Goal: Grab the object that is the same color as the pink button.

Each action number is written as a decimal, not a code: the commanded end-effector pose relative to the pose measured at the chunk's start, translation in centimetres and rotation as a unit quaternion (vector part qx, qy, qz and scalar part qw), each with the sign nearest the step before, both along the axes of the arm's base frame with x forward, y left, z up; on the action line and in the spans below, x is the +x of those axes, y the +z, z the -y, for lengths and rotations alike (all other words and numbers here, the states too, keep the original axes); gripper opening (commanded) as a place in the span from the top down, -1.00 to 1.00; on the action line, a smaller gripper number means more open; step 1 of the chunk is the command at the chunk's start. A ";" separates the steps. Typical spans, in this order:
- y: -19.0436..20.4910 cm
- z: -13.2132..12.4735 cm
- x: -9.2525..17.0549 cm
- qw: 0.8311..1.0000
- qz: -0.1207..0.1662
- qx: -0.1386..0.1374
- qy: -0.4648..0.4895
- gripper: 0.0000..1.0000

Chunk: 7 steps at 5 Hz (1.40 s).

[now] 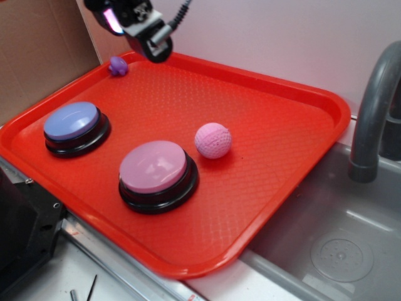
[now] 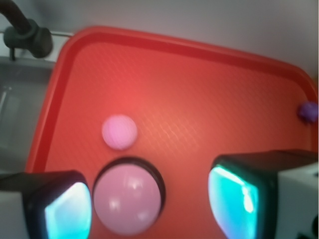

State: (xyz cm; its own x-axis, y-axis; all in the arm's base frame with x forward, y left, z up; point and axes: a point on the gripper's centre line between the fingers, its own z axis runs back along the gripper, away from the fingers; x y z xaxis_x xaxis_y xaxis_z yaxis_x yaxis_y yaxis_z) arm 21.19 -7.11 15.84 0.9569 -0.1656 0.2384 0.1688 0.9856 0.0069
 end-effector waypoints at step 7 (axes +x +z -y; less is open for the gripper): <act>-12.2 3.0 3.2 0.989 -0.084 0.119 0.010 1.00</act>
State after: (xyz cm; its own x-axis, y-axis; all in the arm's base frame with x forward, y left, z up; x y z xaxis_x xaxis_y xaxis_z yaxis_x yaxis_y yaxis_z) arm 23.91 -9.93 2.94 0.9833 -0.1817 -0.0016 0.1775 0.9583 0.2238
